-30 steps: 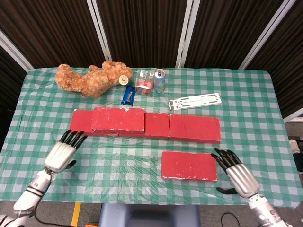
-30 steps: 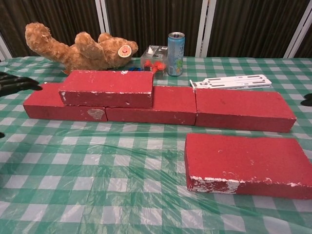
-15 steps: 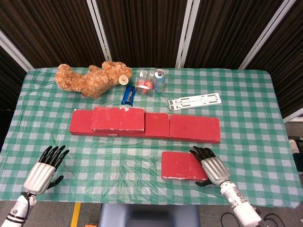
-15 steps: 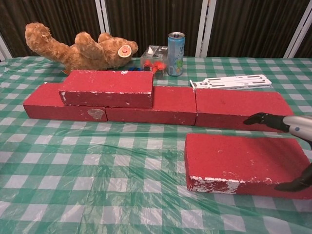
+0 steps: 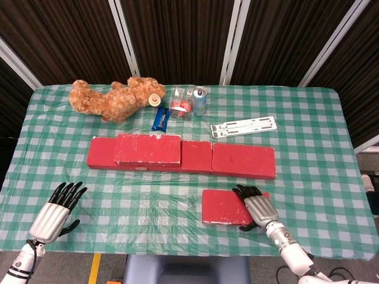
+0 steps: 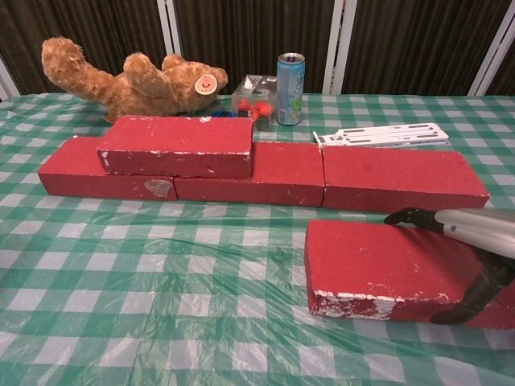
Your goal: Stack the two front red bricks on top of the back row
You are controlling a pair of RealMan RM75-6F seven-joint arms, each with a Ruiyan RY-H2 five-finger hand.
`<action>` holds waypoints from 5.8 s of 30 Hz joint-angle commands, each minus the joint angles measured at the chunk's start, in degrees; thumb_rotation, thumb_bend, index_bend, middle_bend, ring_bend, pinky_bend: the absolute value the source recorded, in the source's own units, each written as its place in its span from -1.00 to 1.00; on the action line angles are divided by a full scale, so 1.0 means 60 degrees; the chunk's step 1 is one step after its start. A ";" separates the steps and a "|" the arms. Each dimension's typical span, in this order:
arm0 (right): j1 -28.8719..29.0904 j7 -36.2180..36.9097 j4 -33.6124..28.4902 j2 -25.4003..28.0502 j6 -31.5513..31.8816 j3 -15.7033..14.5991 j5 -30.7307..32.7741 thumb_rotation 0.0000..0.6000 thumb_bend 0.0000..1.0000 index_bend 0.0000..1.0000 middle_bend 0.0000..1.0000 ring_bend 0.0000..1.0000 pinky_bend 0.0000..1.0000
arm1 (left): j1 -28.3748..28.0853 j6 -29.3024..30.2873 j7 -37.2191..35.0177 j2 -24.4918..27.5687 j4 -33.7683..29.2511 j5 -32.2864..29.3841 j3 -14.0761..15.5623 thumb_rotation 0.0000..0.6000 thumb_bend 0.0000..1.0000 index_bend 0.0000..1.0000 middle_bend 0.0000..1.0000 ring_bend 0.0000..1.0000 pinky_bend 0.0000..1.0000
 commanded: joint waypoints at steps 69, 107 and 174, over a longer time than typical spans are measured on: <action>0.4973 0.1944 0.4781 -0.0035 -0.2898 0.1429 0.3017 1.00 -0.67 0.12 -0.15 -0.30 -0.16 | 0.0431 -0.0915 0.0756 -0.0237 0.0088 -0.0186 -0.1225 1.00 -0.48 -1.00 -1.00 -1.00 -0.99; 0.5943 0.0655 0.3914 -0.0382 -0.1942 0.0582 0.4845 1.00 -0.67 0.07 -0.15 -0.30 -0.16 | 0.0416 -0.1116 0.0575 -0.0114 -0.0032 -0.0039 -0.1176 1.00 -0.48 -1.00 -1.00 -1.00 -0.99; 0.5275 0.1108 0.1904 0.1630 -0.0959 0.0416 0.4535 0.79 -0.83 -1.00 -0.85 -1.00 -0.73 | 0.0521 -0.0911 0.0513 0.0036 -0.0199 0.0125 -0.1162 1.00 -0.48 -1.00 -1.00 -1.00 -0.99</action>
